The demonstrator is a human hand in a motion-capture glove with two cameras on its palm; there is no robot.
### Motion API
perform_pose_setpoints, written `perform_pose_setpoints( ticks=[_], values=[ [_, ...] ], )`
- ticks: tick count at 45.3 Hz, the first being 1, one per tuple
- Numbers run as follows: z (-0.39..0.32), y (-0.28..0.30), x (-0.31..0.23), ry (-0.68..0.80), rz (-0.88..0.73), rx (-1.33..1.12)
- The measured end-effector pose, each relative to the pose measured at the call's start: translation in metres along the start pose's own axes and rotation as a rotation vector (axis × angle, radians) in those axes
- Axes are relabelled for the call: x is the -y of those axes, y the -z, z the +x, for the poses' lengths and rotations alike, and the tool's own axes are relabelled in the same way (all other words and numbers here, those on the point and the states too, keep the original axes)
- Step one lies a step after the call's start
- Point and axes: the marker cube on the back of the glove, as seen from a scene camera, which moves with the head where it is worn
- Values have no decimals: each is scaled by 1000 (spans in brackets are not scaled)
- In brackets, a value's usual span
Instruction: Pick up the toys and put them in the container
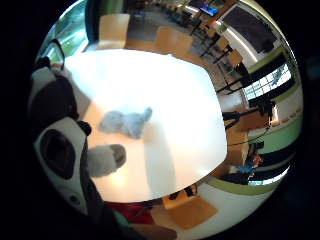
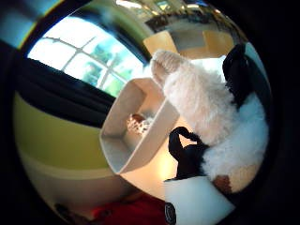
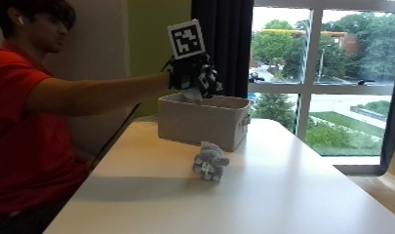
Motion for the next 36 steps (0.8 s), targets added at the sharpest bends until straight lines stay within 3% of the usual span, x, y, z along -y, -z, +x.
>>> perform_pose_setpoints(
  ticks=[36],
  values=[
    [-233, -53, -1, 351, -84, 177]
  ],
)
